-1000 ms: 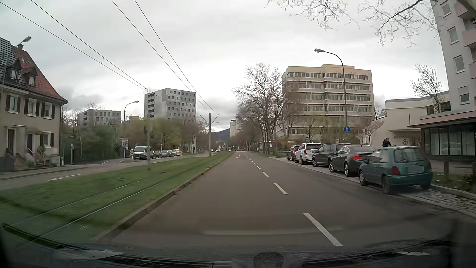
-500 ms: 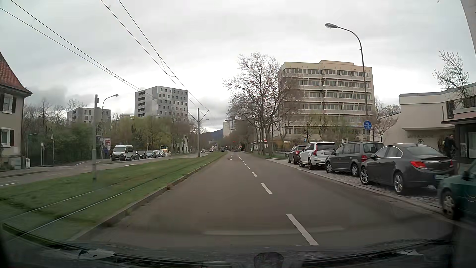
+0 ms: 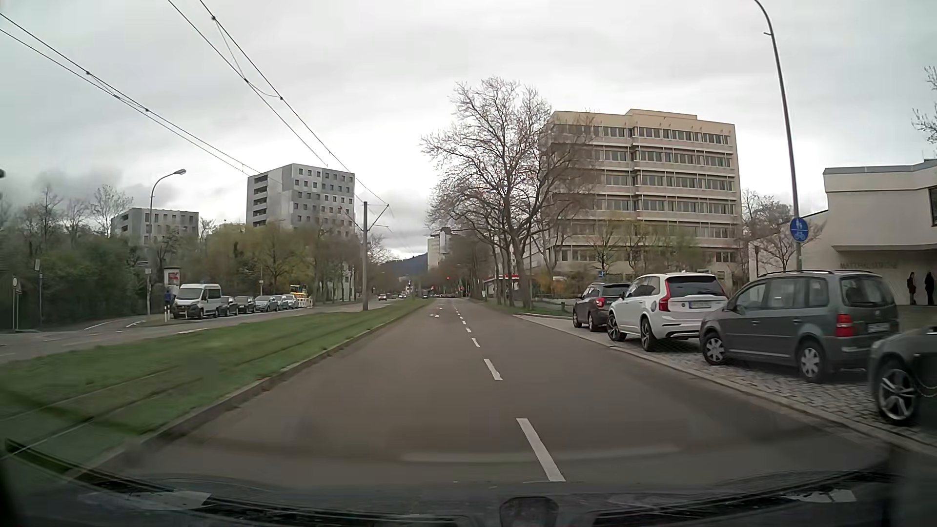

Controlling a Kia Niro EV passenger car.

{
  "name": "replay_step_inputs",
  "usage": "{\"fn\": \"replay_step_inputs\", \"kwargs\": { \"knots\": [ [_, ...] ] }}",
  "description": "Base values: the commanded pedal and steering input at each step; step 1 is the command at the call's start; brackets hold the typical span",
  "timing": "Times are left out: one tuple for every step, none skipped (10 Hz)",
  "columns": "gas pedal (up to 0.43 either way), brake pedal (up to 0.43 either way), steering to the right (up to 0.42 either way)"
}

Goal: Follow the waypoints while adhering to traffic rules and regulations

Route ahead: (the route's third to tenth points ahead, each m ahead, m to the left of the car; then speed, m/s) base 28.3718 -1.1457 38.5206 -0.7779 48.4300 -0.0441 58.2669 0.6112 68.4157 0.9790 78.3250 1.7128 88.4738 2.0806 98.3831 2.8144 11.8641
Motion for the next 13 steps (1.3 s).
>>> {"fn": "replay_step_inputs", "kwargs": {
  "knots": [
    [0.13, 0.0, 0.006],
    [0.13, 0.0, 0.004],
    [0.13, 0.0, 0.004],
    [0.13, 0.0, 0.004],
    [0.13, 0.0, 0.003],
    [0.13, 0.0, 0.002],
    [0.13, 0.0, -0.001],
    [0.13, 0.0, -0.003],
    [0.13, 0.0, -0.003],
    [0.13, 0.0, -0.004],
    [0.13, 0.0, -0.005],
    [0.13, 0.0, -0.006],
    [0.13, 0.0, -0.007]
  ]
}}
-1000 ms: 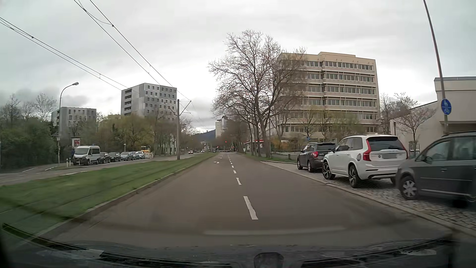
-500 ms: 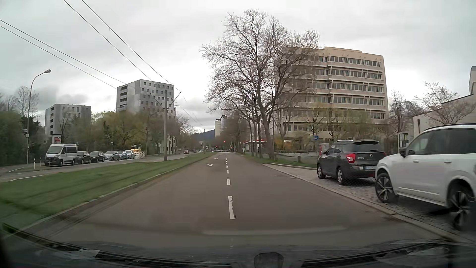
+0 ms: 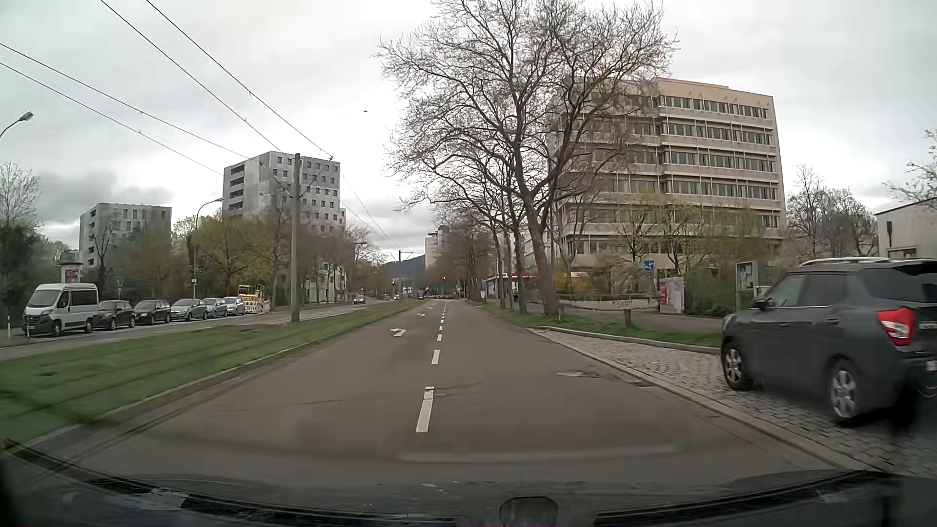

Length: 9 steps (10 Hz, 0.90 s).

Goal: Follow the waypoints while adhering to traffic rules and regulations

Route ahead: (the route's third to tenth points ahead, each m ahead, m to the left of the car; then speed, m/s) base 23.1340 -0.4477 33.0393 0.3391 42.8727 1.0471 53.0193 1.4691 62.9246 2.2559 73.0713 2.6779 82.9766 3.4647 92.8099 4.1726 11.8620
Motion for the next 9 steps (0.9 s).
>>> {"fn": "replay_step_inputs", "kwargs": {
  "knots": [
    [0.13, 0.0, -0.008],
    [0.13, 0.0, -0.008],
    [0.13, 0.0, -0.009],
    [0.13, 0.0, -0.009],
    [0.13, 0.0, -0.009],
    [0.13, 0.0, -0.009],
    [0.138, 0.0, -0.009],
    [0.138, 0.0, -0.01],
    [0.138, 0.0, -0.01]
  ]
}}
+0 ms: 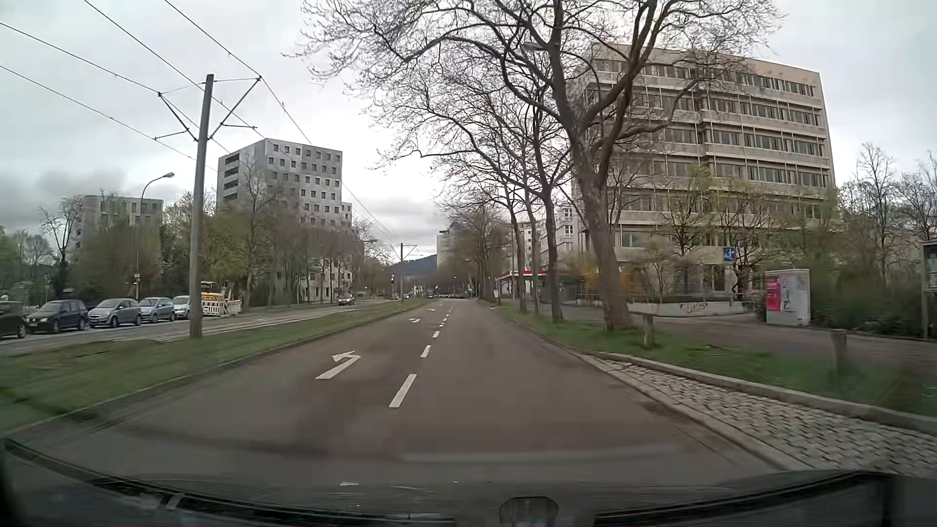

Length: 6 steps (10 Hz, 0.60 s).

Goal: Follow the waypoints while adhering to traffic rules and regulations

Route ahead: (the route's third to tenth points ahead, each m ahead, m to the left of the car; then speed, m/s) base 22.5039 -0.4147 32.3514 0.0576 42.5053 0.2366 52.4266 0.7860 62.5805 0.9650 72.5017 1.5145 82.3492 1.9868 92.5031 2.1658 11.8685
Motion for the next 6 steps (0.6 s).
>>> {"fn": "replay_step_inputs", "kwargs": {
  "knots": [
    [0.138, 0.0, -0.009],
    [0.138, 0.0, -0.009],
    [0.138, 0.0, -0.009],
    [0.138, 0.0, -0.009],
    [0.138, 0.0, -0.009],
    [0.138, 0.0, -0.009]
  ]
}}
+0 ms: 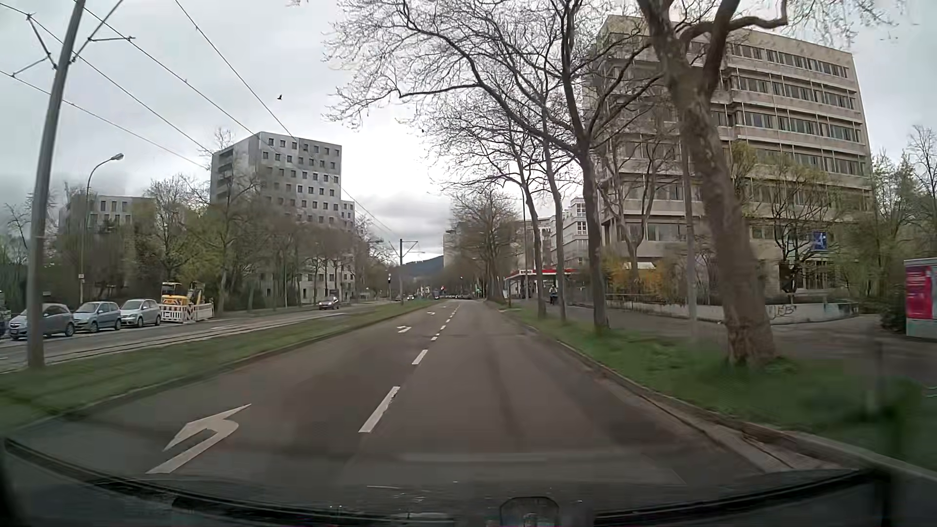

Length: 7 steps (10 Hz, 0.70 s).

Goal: Follow the waypoints while adhering to traffic rules and regulations

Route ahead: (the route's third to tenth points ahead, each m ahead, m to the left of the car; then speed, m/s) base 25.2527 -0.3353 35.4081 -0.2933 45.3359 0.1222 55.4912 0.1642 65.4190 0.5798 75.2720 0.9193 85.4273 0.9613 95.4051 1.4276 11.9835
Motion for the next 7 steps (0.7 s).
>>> {"fn": "replay_step_inputs", "kwargs": {
  "knots": [
    [0.138, 0.0, -0.009],
    [0.138, 0.0, -0.009],
    [0.138, 0.0, -0.009],
    [0.138, 0.0, -0.009],
    [0.138, 0.0, -0.008],
    [0.138, 0.0, -0.008],
    [0.138, 0.0, -0.008]
  ]
}}
